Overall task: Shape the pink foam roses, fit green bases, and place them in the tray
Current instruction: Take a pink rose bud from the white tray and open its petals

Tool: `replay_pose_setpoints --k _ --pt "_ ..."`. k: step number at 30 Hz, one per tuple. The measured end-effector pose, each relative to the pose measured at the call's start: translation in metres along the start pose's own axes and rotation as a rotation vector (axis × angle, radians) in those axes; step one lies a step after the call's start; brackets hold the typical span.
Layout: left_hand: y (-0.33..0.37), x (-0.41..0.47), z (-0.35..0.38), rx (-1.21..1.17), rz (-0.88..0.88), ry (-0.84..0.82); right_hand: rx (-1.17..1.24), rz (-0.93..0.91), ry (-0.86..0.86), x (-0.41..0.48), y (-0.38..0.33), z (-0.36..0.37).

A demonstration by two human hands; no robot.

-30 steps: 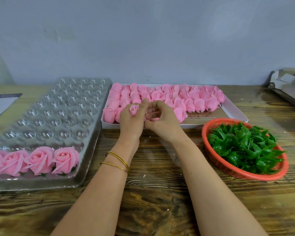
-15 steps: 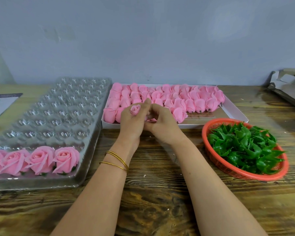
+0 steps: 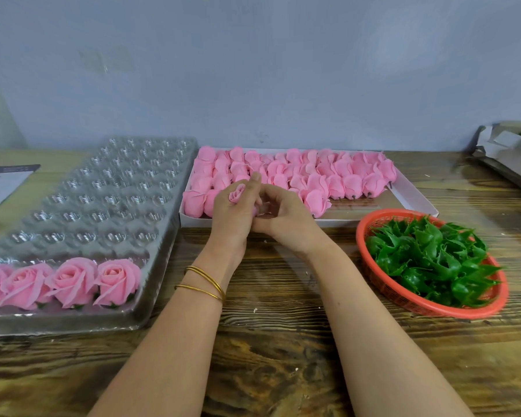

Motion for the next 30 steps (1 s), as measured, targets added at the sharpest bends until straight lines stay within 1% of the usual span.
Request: replay_pose_setpoints --k 7,13,21,26,30 --pt "-0.0006 -0.0012 0.0029 0.001 -0.015 -0.033 -0.04 0.021 0.085 0.0026 0.0055 -0.0024" --pt "0.0042 -0.0052 0.0041 0.013 0.0 -0.066 -0.03 -0.015 0.032 0.0039 0.0044 -0.0017" --pt "0.0042 -0.0051 0.004 0.085 0.019 -0.11 0.041 0.011 -0.049 0.003 0.0075 0.0014" --pt "0.0015 -0.0025 0.0028 0.085 0.014 -0.085 0.051 0.005 -0.047 0.0025 0.0061 0.0014" --pt "0.0017 -0.0016 0.0026 0.077 0.014 -0.051 -0.007 0.008 -0.026 0.0017 0.0037 -0.0009"
Point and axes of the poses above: each hand's wrist, its own x-axis towards the middle knuckle, its own z-axis out of the palm, y = z × x, the point moved 7 cm from there along x, towards the middle knuckle, and after that the axes turned 9 degrees about -x, right-handed, at the moved point
